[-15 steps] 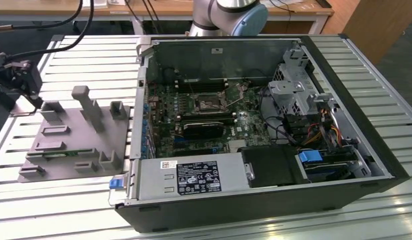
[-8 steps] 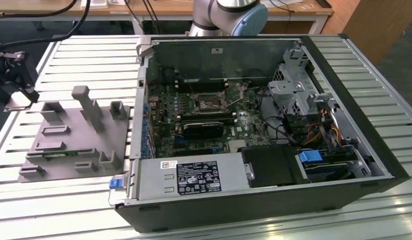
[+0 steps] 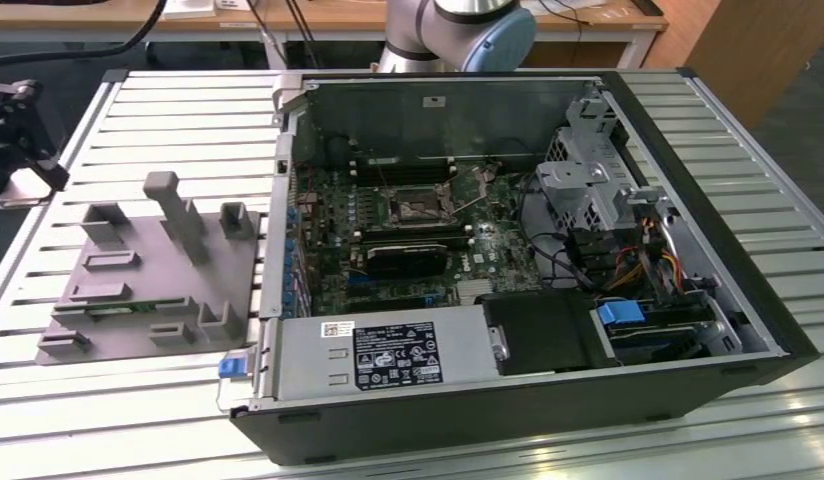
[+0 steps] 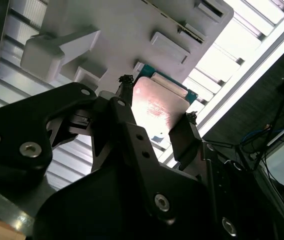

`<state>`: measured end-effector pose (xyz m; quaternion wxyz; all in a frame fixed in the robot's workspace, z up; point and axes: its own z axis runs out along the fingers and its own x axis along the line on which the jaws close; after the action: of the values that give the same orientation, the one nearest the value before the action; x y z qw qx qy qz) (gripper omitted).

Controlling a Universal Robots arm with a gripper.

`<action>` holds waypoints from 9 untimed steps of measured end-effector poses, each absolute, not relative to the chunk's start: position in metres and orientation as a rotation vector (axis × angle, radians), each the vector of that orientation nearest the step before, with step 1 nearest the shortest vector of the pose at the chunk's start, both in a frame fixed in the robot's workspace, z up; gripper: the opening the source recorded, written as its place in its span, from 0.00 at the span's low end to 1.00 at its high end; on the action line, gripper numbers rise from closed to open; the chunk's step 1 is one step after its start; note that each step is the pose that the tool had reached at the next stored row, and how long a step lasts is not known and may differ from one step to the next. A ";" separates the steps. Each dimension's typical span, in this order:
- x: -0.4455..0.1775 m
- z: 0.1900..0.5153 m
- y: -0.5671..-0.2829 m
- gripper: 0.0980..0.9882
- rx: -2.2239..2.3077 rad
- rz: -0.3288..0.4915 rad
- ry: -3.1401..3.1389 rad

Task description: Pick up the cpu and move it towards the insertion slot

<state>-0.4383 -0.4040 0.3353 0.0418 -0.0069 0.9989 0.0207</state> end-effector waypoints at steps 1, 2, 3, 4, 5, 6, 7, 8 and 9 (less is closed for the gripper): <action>-0.438 0.338 -0.404 0.50 -0.021 0.063 3.056; -0.438 0.341 -0.404 0.50 -0.021 0.063 3.055; -0.438 0.343 -0.404 0.50 -0.021 0.063 3.053; -0.438 0.346 -0.404 0.50 -0.021 0.063 3.052; -0.438 0.349 -0.404 0.50 -0.021 0.063 3.051; -0.438 0.351 -0.404 0.50 -0.021 0.063 3.049; -0.438 0.354 -0.404 0.50 -0.021 0.063 3.048; -0.438 0.356 -0.404 0.50 -0.021 0.063 3.047; -0.438 0.359 -0.404 0.50 -0.021 0.063 3.045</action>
<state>-0.4383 -0.4040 0.3591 0.0477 -0.0069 0.9986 0.0206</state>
